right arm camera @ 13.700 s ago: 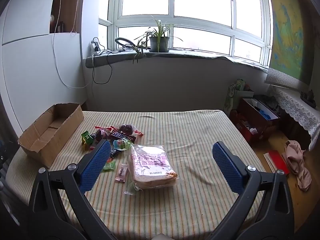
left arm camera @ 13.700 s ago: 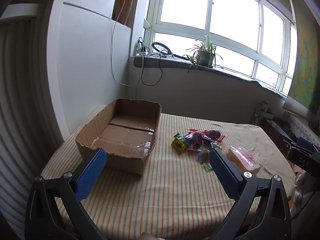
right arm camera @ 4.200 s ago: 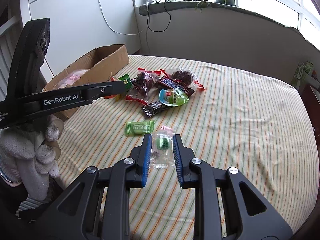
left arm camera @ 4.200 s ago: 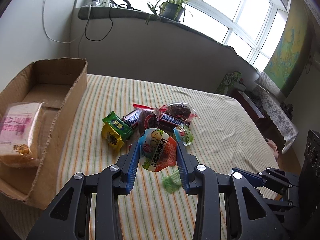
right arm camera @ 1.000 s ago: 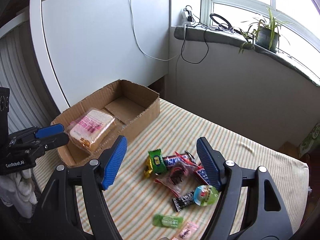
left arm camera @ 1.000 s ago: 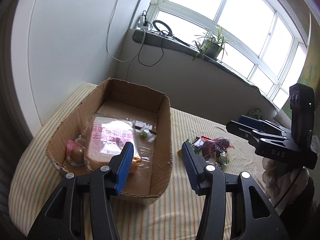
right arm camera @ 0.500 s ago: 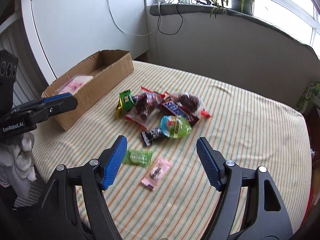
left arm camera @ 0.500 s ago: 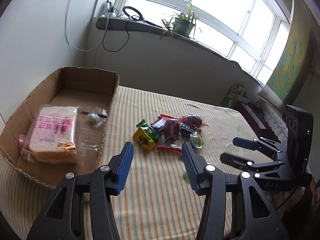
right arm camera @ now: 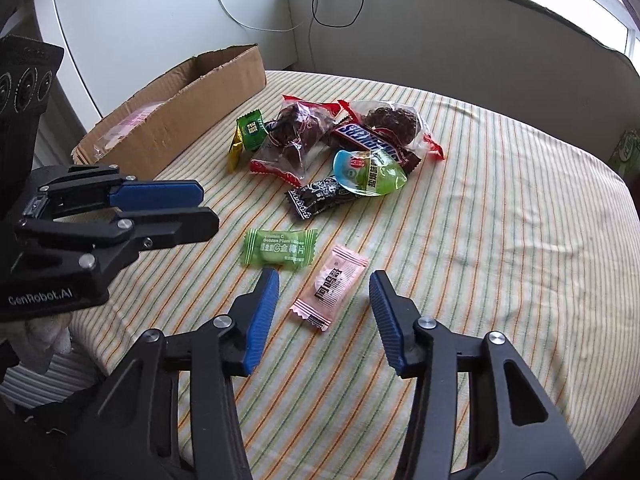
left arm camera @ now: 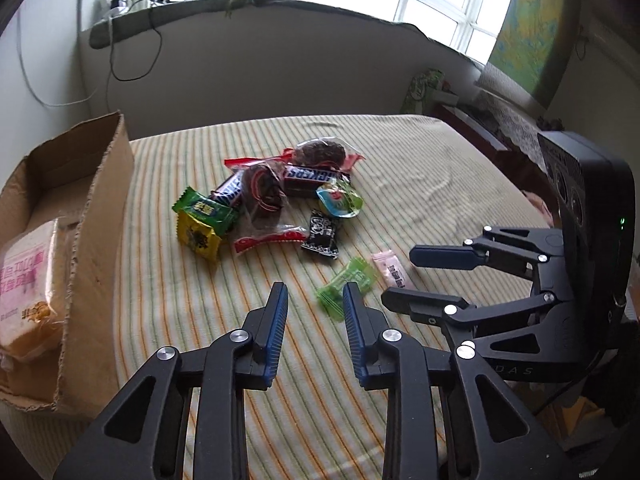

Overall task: Organize snacks
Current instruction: 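Move both tools back to the snack pile, then grasp the green wrapped sweet with left tool while right grasps pink sweet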

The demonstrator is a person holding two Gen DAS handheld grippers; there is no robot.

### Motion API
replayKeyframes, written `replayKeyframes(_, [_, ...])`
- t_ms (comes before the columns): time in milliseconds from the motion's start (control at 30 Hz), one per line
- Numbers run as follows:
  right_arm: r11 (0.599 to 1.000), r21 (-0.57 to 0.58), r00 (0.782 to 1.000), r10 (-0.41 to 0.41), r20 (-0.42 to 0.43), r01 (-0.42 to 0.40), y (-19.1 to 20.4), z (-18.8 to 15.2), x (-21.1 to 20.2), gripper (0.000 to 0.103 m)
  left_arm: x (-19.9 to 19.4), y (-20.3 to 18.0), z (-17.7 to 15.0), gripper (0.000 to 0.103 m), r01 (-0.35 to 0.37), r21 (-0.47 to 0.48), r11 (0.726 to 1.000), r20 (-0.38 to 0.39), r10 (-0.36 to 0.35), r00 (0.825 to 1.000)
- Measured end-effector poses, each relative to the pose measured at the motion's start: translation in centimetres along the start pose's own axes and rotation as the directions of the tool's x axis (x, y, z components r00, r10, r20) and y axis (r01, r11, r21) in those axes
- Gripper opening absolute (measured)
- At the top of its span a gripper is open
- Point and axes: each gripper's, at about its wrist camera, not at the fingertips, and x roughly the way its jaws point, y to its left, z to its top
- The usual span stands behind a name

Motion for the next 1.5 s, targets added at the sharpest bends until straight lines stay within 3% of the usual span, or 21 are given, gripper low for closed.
replayKeyframes(333, [0.999,-0.039,0.999,-0.038,-0.011,0.038,0.1,-0.1,0.8,0.041,2.5,-1.5,0.5,0.025,0.021,0.132,0.991,-0.093,-0.009,0.996])
replayKeyframes(567, [0.999,-0.031,0.999,-0.040,-0.016,0.040,-1.4,0.0,0.5,0.023,3.4,-1.9,1.1,0.025,0.025,0.185,0.982,-0.117,-0.003,0.993])
replayKeyframes(867, [0.999,-0.048,0.999,-0.026,-0.020,0.025,-2.0,0.4,0.8,0.022,4.4,-2.6,1.1,0.025,0.023,0.275,0.961,-0.163,0.023,0.986])
replayKeyframes(1133, [0.997,-0.065,0.999,-0.041,-0.013,0.040,-1.7,0.8,1.2,0.021,4.4,-2.7,1.0,0.021,-0.005,0.259,0.966,-0.125,0.039,0.991])
replayKeyframes(1500, [0.998,-0.027,0.999,-0.048,0.010,0.049,-2.1,0.8,-0.2,0.021,2.4,-1.5,1.1,0.021,-0.004,0.163,0.987,-0.063,0.015,0.998])
